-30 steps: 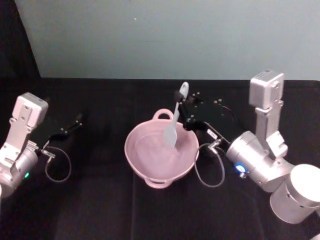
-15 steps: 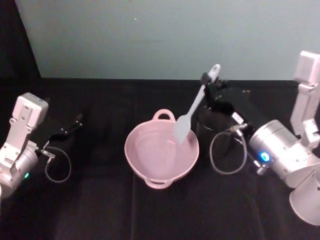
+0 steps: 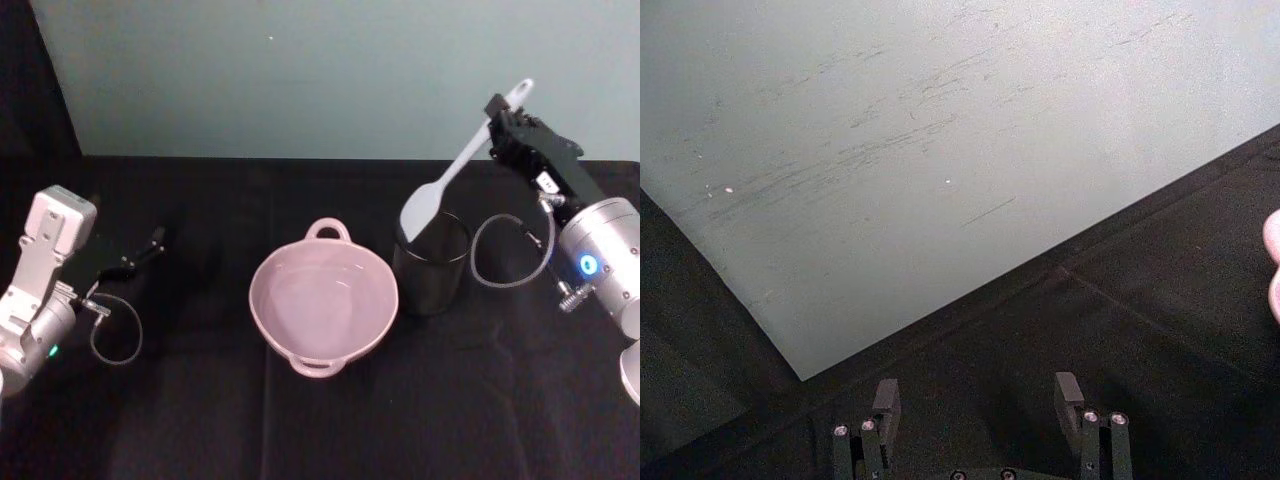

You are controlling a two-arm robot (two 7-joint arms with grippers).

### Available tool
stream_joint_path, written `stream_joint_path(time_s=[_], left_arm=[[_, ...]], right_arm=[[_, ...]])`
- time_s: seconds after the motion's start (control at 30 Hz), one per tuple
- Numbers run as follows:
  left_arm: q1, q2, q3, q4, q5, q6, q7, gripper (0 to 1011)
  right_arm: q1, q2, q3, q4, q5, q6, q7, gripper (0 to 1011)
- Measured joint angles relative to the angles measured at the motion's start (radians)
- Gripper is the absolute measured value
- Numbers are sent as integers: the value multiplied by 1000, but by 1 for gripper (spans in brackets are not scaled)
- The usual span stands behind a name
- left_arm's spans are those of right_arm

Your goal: Use the one hand to pick up the spoon and stir the clear water in the bowl.

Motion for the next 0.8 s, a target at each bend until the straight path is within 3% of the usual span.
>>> stream_joint_path(time_s=[0.37, 0.8], left_arm=[[0, 0, 0, 0, 0, 0, 0, 1011], [0, 0, 0, 0, 0, 0, 0, 1011]], right_arm=[[4, -8, 37, 59, 55, -23, -34, 125], [26, -17, 33, 177, 124, -45, -42, 125]])
